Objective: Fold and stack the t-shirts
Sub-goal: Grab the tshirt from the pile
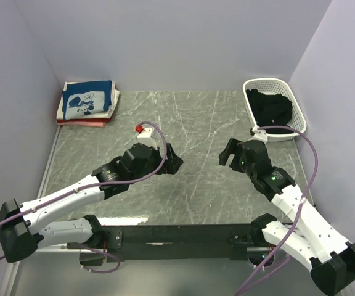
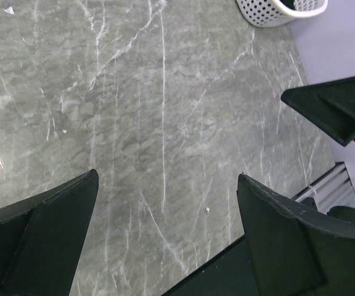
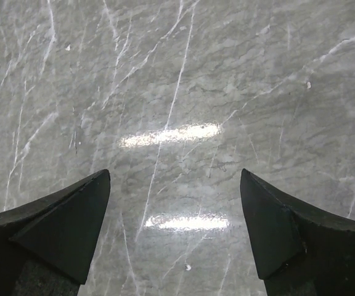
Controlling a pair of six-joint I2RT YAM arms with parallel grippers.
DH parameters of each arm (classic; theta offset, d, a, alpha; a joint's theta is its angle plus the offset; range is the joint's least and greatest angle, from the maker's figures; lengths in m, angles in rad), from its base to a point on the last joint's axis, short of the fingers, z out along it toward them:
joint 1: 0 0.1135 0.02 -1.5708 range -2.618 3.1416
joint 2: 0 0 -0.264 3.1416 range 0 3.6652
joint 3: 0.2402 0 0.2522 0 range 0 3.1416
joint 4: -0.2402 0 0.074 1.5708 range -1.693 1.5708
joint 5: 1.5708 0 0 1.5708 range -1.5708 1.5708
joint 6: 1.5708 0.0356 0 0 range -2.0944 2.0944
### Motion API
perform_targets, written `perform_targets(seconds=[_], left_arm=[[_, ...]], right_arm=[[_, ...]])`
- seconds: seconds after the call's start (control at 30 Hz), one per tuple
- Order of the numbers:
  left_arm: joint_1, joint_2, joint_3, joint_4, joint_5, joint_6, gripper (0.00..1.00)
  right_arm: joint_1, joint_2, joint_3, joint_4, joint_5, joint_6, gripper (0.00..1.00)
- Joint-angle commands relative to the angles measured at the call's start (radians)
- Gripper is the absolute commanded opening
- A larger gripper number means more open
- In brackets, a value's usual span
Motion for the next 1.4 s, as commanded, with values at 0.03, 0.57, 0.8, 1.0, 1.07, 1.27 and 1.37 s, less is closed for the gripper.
perform_targets(seconds=[0.03, 0.57, 0.8, 1.0, 1.07, 1.27, 1.37], left_arm=[[-0.003, -0.014, 0.071, -0.022, 0.063, 0.037, 0.99], [0.175, -0.038, 0.184, -0.185, 0.155, 0.132, 1.0], [0.319, -0.015, 0.195, -0.174, 0.336, 0.146, 0.99], [0.374, 0.006, 0.177, -0.156, 0.393, 0.155, 0.99], [0.391, 0.017, 0.171, -0.149, 0.407, 0.157, 0.99], [0.413, 0.035, 0.158, -0.14, 0.443, 0.161, 0.99], [0.418, 0.034, 0.155, -0.133, 0.459, 0.157, 0.99]], right_arm=[[-0.007, 0.031, 0.076, 0.033, 0.052, -0.008, 0.92], [-0.581, 0.813, 0.776, 0.028, -0.07, -0.087, 0.91], [-0.683, 1.16, 1.057, 0.025, -0.049, 0.016, 0.89], [-0.714, 1.404, 1.229, 0.027, -0.044, 0.067, 0.88], [-0.718, 1.469, 1.261, 0.03, -0.057, 0.074, 0.84], [-0.723, 1.532, 1.294, 0.073, -0.104, 0.068, 0.36], [-0.723, 1.5, 1.277, 0.076, -0.098, 0.068, 0.05]])
